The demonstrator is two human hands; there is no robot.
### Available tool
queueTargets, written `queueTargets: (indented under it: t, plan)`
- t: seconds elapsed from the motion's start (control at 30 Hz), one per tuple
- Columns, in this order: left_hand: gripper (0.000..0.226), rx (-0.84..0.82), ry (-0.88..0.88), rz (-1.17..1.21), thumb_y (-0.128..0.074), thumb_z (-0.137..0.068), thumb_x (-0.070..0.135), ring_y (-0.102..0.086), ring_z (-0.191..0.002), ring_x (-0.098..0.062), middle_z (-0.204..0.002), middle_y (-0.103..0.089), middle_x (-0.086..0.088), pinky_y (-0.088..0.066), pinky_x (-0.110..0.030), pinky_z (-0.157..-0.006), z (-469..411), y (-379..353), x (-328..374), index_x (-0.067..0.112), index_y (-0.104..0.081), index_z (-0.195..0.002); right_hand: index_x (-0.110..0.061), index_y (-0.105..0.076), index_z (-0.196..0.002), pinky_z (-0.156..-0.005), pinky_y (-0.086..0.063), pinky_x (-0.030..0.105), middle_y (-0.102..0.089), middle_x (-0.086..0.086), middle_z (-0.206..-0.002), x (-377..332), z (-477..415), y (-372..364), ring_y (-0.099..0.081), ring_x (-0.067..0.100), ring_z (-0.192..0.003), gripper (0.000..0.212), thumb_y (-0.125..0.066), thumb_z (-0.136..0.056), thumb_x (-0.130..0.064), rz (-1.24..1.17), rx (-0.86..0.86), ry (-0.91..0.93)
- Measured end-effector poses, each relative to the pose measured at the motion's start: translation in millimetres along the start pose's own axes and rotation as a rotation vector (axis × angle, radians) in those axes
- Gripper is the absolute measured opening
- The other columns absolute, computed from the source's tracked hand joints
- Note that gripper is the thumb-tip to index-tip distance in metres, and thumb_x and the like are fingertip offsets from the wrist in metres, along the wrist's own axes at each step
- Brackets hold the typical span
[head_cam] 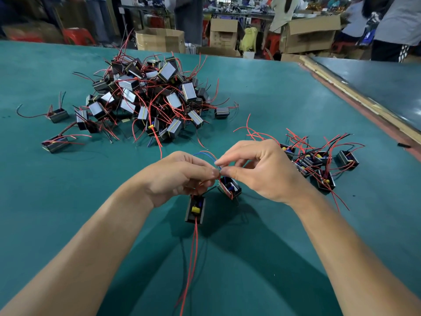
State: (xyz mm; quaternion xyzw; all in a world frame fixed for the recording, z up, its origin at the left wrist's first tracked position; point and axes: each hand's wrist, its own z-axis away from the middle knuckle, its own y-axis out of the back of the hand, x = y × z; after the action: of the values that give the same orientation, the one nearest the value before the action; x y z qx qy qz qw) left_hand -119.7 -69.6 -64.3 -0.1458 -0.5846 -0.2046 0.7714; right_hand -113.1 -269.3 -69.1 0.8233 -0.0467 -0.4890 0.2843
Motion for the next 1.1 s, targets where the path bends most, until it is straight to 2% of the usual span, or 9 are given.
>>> queueTargets:
  t: [0.1,0.23,0.37,0.47,0.63,0.77,0.87,1.03,1.1]
  plan:
    - [0.016,0.002,0.011,-0.035,-0.064,-0.085,0.01,-0.051,-0.053,-0.009,-0.06,-0.059,0.0,-0.043,-0.014,-0.054,0,0,-1,0.012,-0.071,-0.071,-0.037,-0.077,-0.087,-0.062,-0.048,0.023,-0.072,-0.006,-0.082,1,1,2,-0.063,0.023,-0.068,0.027,-0.079,-0.083,-0.011,0.029,-0.056,-0.076]
    - [0.013,0.024,-0.017,-0.08,-0.065,-0.086,0.006,-0.05,-0.053,-0.009,-0.059,-0.058,-0.001,-0.043,-0.015,-0.054,0,-2,-1,0.008,-0.07,-0.074,-0.023,-0.075,-0.076,-0.057,-0.044,0.018,-0.071,-0.004,-0.069,-1,2,5,-0.056,0.006,-0.058,0.011,-0.078,-0.085,-0.016,0.05,-0.133,-0.14]
    - [0.02,0.039,-0.137,-0.198,-0.065,-0.088,0.003,-0.046,-0.052,-0.011,-0.058,-0.056,-0.001,-0.038,-0.018,-0.054,2,-2,0,0.01,-0.07,-0.069,-0.007,-0.071,-0.077,-0.058,-0.045,0.033,-0.066,0.012,-0.065,-4,3,4,-0.053,0.013,-0.058,0.014,-0.072,-0.089,-0.012,-0.017,-0.201,-0.201]
    - [0.02,0.053,-0.225,-0.247,-0.066,-0.087,0.001,-0.045,-0.053,-0.012,-0.058,-0.055,-0.004,-0.038,-0.018,-0.054,2,-2,0,0.009,-0.071,-0.07,0.0,-0.067,-0.076,-0.054,-0.046,0.025,-0.06,0.006,-0.061,-7,3,3,-0.052,0.012,-0.053,0.018,-0.067,-0.092,-0.008,-0.092,-0.22,-0.27]
    - [0.016,0.072,-0.291,-0.3,-0.068,-0.088,0.003,-0.045,-0.058,-0.011,-0.059,-0.058,0.002,-0.037,-0.022,-0.056,2,-2,-2,0.008,-0.072,-0.073,-0.01,-0.065,-0.071,-0.05,-0.046,0.023,-0.059,0.002,-0.063,-12,3,3,-0.052,0.01,-0.053,0.025,-0.061,-0.095,-0.004,-0.221,-0.254,-0.38]
    - [0.015,0.131,-0.352,-0.402,-0.07,-0.086,0.005,-0.043,-0.055,-0.012,-0.058,-0.058,0.001,-0.036,-0.025,-0.052,1,-6,-3,0.009,-0.073,-0.072,-0.01,-0.062,-0.064,-0.046,-0.04,0.02,-0.057,0.004,-0.059,-12,-2,-1,-0.047,0.013,-0.049,0.026,-0.056,-0.088,-0.004,-0.321,-0.235,-0.56]
    - [0.018,0.142,-0.377,-0.45,-0.069,-0.086,0.004,-0.041,-0.052,-0.011,-0.057,-0.054,0.0,-0.035,-0.026,-0.049,0,-10,-5,0.011,-0.072,-0.07,-0.009,-0.061,-0.061,-0.045,-0.039,0.02,-0.057,0.005,-0.058,-10,-3,-5,-0.045,0.014,-0.047,0.024,-0.057,-0.085,-0.008,-0.283,-0.192,-0.652]
    - [0.013,0.155,-0.325,-0.327,-0.066,-0.089,0.001,-0.041,-0.055,-0.013,-0.057,-0.054,0.002,-0.035,-0.023,-0.053,-2,-7,-5,0.0,-0.07,-0.077,-0.008,-0.066,-0.072,-0.047,-0.043,0.02,-0.062,0.001,-0.06,-8,0,-1,-0.051,0.012,-0.05,0.015,-0.069,-0.087,-0.004,-0.222,-0.035,-0.409]
    - [0.014,0.157,-0.294,-0.266,-0.065,-0.088,0.0,-0.043,-0.052,-0.01,-0.055,-0.055,0.004,-0.037,-0.019,-0.053,-2,-6,-4,0.001,-0.069,-0.075,-0.012,-0.07,-0.074,-0.052,-0.046,0.022,-0.064,-0.004,-0.06,-7,0,2,-0.054,0.011,-0.053,0.018,-0.069,-0.086,0.002,-0.201,-0.027,-0.31]
